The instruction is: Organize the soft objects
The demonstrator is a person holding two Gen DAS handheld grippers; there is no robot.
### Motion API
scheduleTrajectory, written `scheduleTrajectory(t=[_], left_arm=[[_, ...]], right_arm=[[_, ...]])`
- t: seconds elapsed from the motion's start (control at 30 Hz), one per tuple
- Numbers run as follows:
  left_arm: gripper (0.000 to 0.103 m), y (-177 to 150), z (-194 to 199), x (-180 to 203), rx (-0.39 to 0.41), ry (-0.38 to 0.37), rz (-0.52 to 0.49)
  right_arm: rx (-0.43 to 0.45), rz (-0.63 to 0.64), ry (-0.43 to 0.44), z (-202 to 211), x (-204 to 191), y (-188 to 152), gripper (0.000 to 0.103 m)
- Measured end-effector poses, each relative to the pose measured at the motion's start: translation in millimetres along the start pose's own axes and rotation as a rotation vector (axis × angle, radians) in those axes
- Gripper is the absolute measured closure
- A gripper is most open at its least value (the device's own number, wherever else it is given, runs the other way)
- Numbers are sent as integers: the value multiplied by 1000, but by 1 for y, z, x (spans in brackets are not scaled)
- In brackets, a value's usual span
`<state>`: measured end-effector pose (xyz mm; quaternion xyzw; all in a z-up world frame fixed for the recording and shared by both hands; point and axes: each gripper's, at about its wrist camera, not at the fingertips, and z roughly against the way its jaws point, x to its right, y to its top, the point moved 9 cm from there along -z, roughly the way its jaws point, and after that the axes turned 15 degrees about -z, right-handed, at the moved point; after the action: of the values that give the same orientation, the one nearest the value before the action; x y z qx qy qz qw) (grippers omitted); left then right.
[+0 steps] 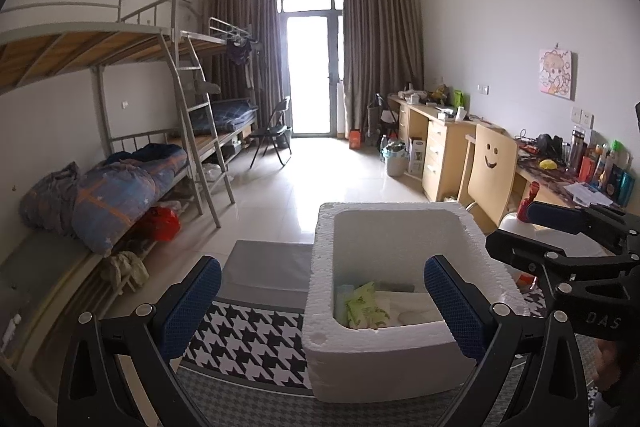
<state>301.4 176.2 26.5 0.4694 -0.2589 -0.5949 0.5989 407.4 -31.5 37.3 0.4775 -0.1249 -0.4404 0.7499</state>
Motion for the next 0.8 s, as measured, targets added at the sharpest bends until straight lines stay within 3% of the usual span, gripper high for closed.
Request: scheduleTrajectory(t=[0.2, 0.27, 0.37, 0.8], left_arm=[[1, 1, 9, 7, 9, -9, -2], [1, 1, 11, 10, 13, -14, -2], [1, 3, 18, 15, 24, -28, -3], [1, 4, 47, 27, 64, -36, -17]], right_arm=[[29, 11, -12, 14, 0, 1, 25], [47, 1, -13, 21, 2, 2, 16], [64, 2, -4, 29, 1, 2, 12], [117, 22, 3, 67, 3, -14, 11]])
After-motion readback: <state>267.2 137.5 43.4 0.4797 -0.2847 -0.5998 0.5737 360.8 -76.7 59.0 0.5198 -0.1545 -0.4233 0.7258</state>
